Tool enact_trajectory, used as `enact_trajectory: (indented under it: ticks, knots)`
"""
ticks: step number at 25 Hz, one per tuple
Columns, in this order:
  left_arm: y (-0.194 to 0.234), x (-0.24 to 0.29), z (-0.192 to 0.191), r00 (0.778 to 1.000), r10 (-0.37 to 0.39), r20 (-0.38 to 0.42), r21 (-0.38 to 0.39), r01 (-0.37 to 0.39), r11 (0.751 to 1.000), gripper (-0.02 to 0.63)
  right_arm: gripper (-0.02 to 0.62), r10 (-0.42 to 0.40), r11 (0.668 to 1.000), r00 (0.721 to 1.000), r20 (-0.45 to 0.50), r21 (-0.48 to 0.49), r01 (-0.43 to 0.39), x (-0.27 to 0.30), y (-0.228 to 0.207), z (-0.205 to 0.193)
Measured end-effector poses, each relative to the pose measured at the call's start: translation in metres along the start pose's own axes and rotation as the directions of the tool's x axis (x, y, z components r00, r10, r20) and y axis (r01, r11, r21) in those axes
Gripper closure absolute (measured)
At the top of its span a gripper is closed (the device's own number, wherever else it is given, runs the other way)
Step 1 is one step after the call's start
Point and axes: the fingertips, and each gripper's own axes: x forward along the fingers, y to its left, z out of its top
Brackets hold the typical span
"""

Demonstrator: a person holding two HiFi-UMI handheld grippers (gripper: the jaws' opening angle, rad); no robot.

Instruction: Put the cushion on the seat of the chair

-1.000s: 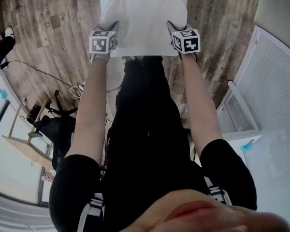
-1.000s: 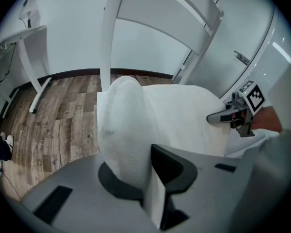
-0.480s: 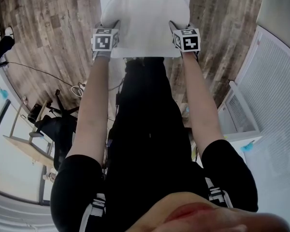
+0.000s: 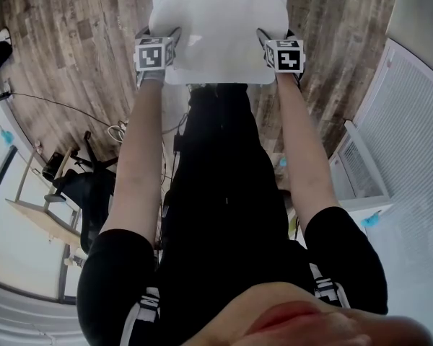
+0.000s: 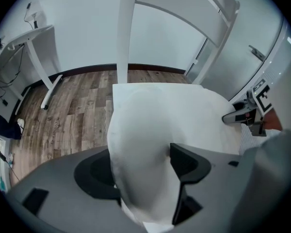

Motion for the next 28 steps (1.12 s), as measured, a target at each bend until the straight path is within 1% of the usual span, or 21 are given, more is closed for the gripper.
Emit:
enact_trajectory:
  ticks: [3, 8, 12, 14, 17, 20, 22, 23, 24, 25, 26, 27, 28]
  knots:
    - [0.008, -0.006, 0.0, 1.0, 0.019, -0.002, -0.02, -0.019, 1.0, 0.268, 0.281, -0.02, 1.0, 1.0, -0.008, -0.005, 0.02, -0.005, -0.003, 0.001]
    - [0.022, -0.021, 0.0, 0.998, 0.065, 0.015, -0.024, -0.065, 0.998, 0.268, 0.279, -0.044, 0.999, 0.999, -0.015, -0.002, 0.044, -0.022, -0.008, 0.006]
    - [0.03, -0.038, 0.005, 0.996, 0.08, 0.044, -0.028, -0.078, 0.997, 0.268, 0.279, -0.067, 0.998, 0.998, -0.009, 0.01, 0.067, -0.034, -0.018, 0.003]
    - [0.027, -0.049, 0.011, 0.996, 0.052, 0.076, -0.043, -0.049, 0.998, 0.268, 0.279, -0.07, 0.997, 0.998, 0.01, 0.031, 0.069, -0.045, -0.019, 0.005]
    - [0.011, -0.074, 0.02, 0.991, -0.027, 0.132, -0.075, 0.037, 0.996, 0.268, 0.281, -0.037, 0.998, 0.997, 0.074, 0.06, 0.033, -0.069, -0.004, 0.018]
    - [-0.012, -0.102, 0.031, 0.983, -0.077, 0.166, -0.056, 0.087, 0.995, 0.27, 0.282, 0.031, 0.995, 0.991, 0.132, 0.094, -0.044, -0.095, 0.021, 0.034]
    - [-0.03, -0.121, 0.038, 0.977, -0.116, 0.18, -0.034, 0.124, 0.992, 0.272, 0.284, 0.077, 0.991, 0.985, 0.155, 0.097, -0.093, -0.112, 0.041, 0.044]
    - [-0.039, -0.131, 0.04, 0.973, -0.134, 0.186, -0.025, 0.141, 0.99, 0.28, 0.295, 0.089, 0.991, 0.982, 0.165, 0.089, -0.104, -0.122, 0.051, 0.049]
    - [-0.048, -0.143, 0.042, 0.97, -0.149, 0.191, -0.015, 0.155, 0.988, 0.306, 0.35, 0.086, 0.992, 0.98, 0.177, 0.075, -0.101, -0.133, 0.061, 0.053]
    - [-0.056, -0.156, 0.043, 0.967, -0.164, 0.196, -0.003, 0.168, 0.986, 0.338, 0.444, 0.074, 0.995, 0.979, 0.192, 0.055, -0.087, -0.145, 0.07, 0.058]
    - [-0.065, -0.169, 0.044, 0.962, -0.181, 0.203, 0.012, 0.183, 0.983, 0.357, 0.513, 0.064, 0.997, 0.976, 0.207, 0.032, -0.072, -0.157, 0.079, 0.062]
    - [-0.075, -0.184, 0.045, 0.957, -0.199, 0.211, 0.03, 0.197, 0.98, 0.372, 0.547, 0.065, 0.998, 0.973, 0.22, 0.01, -0.069, -0.17, 0.089, 0.066]
    - [-0.086, -0.199, 0.047, 0.951, -0.216, 0.223, 0.051, 0.21, 0.976, 0.401, 0.564, 0.077, 0.997, 0.97, 0.232, -0.007, -0.077, -0.183, 0.099, 0.069]
